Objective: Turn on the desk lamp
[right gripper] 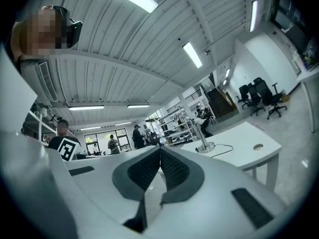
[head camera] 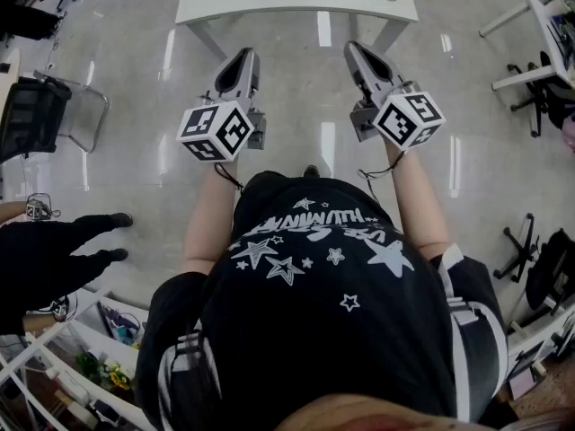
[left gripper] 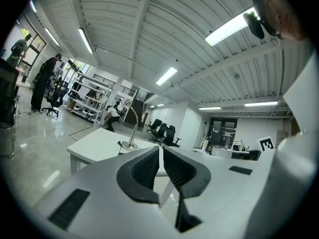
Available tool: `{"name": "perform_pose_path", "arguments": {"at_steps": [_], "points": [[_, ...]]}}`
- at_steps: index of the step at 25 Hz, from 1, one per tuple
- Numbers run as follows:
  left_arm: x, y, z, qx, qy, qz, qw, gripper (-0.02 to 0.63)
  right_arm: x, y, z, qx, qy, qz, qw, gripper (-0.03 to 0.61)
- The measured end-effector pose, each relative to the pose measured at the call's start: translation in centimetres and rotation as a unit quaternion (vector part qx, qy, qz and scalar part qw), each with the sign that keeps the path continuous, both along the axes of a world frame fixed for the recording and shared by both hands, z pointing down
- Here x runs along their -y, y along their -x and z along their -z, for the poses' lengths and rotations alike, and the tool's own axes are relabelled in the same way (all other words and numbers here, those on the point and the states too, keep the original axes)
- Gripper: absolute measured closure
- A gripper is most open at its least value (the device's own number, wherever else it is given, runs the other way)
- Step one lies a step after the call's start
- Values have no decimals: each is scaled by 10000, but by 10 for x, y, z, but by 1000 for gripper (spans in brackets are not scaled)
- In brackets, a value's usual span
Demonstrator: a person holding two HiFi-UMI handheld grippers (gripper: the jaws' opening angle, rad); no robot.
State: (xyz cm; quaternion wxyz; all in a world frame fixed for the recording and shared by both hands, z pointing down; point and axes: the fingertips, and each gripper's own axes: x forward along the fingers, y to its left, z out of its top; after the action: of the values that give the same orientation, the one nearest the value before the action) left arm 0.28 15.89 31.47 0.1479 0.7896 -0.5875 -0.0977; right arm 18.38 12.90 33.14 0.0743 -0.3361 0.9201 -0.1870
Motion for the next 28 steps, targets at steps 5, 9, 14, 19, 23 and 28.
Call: {"name": "perform_pose_path", "arguments": {"at_steps": [5,9,14,19,23,28], "points": [[8,9,-5,-81,-14,57,10000,578,8,6,-11,-9,74,6,10000,572],[18,17,-13,-119,14,93,9999,578,15,10,-23,-48,171,7,9998,572],[46,25,-23,-145,30,-22,9999,578,35,9,-28,-99,187,-193,9996,572],[85,27,-23,-97,-76,-198,9997,578,68,0,-30,-159,249,-453,9985,572],[125,40,-28,-116,-19,-219,9997,578,108,5,-34,-279,298,-564,9976,572],[171,65,-38,-54,89,-314,9995,578,159,34,-40,-416,384,-583,9967,572]]}}
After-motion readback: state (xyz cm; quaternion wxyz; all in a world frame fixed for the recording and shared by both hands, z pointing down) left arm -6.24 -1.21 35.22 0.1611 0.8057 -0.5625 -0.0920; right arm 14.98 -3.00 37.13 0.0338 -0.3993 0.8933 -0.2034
